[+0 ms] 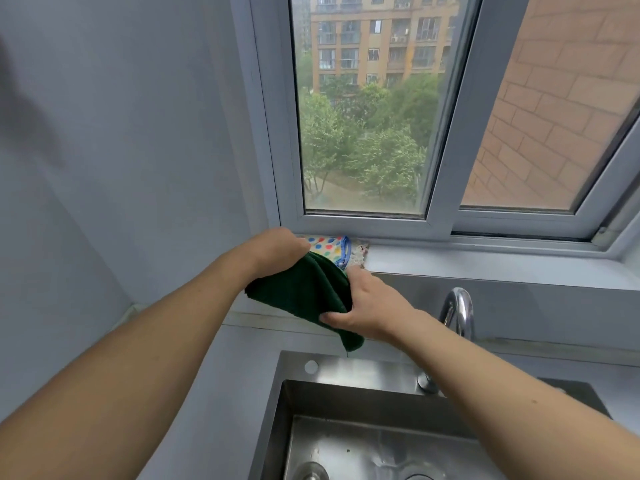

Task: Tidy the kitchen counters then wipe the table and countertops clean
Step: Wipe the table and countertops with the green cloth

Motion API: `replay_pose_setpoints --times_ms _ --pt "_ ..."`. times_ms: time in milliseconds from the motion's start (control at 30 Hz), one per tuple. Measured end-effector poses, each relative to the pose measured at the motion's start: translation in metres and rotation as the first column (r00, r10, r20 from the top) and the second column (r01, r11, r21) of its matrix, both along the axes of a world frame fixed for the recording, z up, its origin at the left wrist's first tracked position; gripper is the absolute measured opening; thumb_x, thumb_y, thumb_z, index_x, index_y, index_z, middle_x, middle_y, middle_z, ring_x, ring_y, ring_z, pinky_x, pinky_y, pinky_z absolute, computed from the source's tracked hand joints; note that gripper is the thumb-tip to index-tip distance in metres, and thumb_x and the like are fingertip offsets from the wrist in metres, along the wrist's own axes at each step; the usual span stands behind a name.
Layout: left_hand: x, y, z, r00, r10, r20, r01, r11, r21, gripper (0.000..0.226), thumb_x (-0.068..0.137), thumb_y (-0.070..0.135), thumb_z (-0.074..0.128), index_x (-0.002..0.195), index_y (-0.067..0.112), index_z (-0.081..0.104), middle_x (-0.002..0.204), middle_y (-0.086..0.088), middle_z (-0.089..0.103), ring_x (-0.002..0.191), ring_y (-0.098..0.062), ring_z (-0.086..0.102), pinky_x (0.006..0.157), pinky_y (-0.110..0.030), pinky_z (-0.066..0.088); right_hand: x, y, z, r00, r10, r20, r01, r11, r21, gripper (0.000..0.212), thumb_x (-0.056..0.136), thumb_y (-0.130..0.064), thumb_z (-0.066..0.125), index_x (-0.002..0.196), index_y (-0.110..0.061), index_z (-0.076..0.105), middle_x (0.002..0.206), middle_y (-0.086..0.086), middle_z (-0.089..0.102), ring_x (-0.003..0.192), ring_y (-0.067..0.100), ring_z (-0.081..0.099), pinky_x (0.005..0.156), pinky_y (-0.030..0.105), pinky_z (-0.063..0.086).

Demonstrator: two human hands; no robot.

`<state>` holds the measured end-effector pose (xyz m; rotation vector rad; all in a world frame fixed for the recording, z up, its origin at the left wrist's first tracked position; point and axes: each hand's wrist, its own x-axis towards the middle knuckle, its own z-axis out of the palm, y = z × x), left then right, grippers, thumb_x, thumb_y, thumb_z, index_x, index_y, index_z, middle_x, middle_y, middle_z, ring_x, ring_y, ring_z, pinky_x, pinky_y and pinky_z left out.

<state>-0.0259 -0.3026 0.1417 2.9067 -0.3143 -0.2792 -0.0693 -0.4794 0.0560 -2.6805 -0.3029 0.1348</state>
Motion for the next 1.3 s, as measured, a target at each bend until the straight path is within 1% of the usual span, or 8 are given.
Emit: replay_pose_setpoints --times_ms 167,367,500,600,700,767,900,1300 --pt "0.008 -0.001 -0.009 0.996 -0.028 -0.087 0.036 0.995 0.094 0.020 0.103 0.015 0.031 0.088 0.009 0.044 0.085 -0.007 0.045 0.080 -0.020 0.044 0.059 -0.027 0.032 0.005 -0.001 -0.014 0.992 0.101 -0.076 -0.095 0.993 0.074 0.014 0.090 -0.020 0.051 0.101 -0.019 0.043 0.114 0.008 0.054 0.097 0.022 0.051 0.083 0.034 0.043" --pt "0.005 0.018 -0.027 0.976 0.049 -0.214 -0.027 0.994 0.102 0.024 0.089 0.007 0.042 0.102 0.015 0.061 0.099 -0.004 0.058 0.090 -0.019 0.055 0.068 -0.028 0.043 0.029 -0.028 0.006 0.983 0.136 -0.123 -0.137 0.991 0.001 0.016 0.091 -0.022 0.061 0.107 -0.018 0.062 0.104 0.004 0.061 0.091 0.018 0.056 0.075 0.026 0.043" --pt "0.029 0.022 -0.026 0.970 -0.010 0.241 -0.012 0.996 0.087 0.022 0.088 0.005 0.049 0.104 0.014 0.061 0.102 -0.006 0.057 0.086 -0.024 0.055 0.065 -0.033 0.043 0.071 -0.037 0.038 0.964 0.129 0.231 -0.094 0.983 -0.159 0.023 0.089 -0.022 0.062 0.110 -0.012 0.062 0.113 0.009 0.060 0.102 0.027 0.056 0.083 0.032 0.045" --pt "0.064 0.027 -0.022 0.717 -0.203 0.667 0.078 0.974 0.212 0.017 0.080 -0.004 0.059 0.092 0.007 0.063 0.087 -0.010 0.057 0.071 -0.029 0.054 0.053 -0.032 0.038 0.106 -0.039 0.059 0.810 0.108 0.577 0.004 0.982 -0.190 0.013 0.090 -0.017 0.059 0.101 -0.012 0.062 0.100 0.010 0.059 0.090 0.033 0.058 0.068 0.040 0.049" --pt "0.093 0.030 -0.032 0.557 -0.346 0.755 0.110 0.932 0.346 0.023 0.063 -0.012 0.063 0.079 0.004 0.062 0.076 -0.013 0.056 0.059 -0.031 0.050 0.051 -0.031 0.032 0.135 -0.040 0.048 0.696 0.142 0.704 0.068 0.963 -0.261 0.013 0.079 -0.002 0.065 0.089 -0.011 0.064 0.085 0.011 0.061 0.072 0.033 0.060 0.056 0.035 0.047" --pt "0.108 0.024 -0.061 0.613 -0.407 0.677 0.164 0.904 0.395 0.023 0.063 -0.011 0.065 0.080 0.004 0.061 0.080 -0.014 0.056 0.065 -0.032 0.053 0.052 -0.034 0.035 0.148 -0.039 0.014 0.790 0.185 0.584 0.045 0.933 -0.356 0.016 0.078 0.000 0.061 0.089 -0.011 0.064 0.086 0.012 0.061 0.075 0.034 0.062 0.058 0.036 0.049" --pt "0.110 0.017 -0.129 0.897 -0.317 0.309 0.198 0.912 0.361 0.018 0.087 -0.004 0.047 0.097 0.006 0.057 0.106 -0.011 0.052 0.095 -0.032 0.055 0.064 -0.037 0.035 0.137 -0.040 -0.062 0.958 0.076 0.278 0.059 0.893 -0.446 0.035 0.091 -0.004 0.043 0.122 -0.016 0.052 0.113 0.003 0.057 0.098 0.030 0.062 0.064 0.032 0.040" --pt "0.107 0.012 -0.122 0.933 -0.222 0.282 0.132 0.943 0.305 0.018 0.086 0.004 0.049 0.100 0.012 0.058 0.105 -0.005 0.051 0.094 -0.028 0.055 0.064 -0.035 0.038 0.130 -0.042 -0.055 0.968 0.062 0.244 0.033 0.929 -0.369 0.029 0.085 -0.006 0.046 0.112 -0.014 0.052 0.111 0.003 0.056 0.106 0.027 0.057 0.074 0.033 0.047"
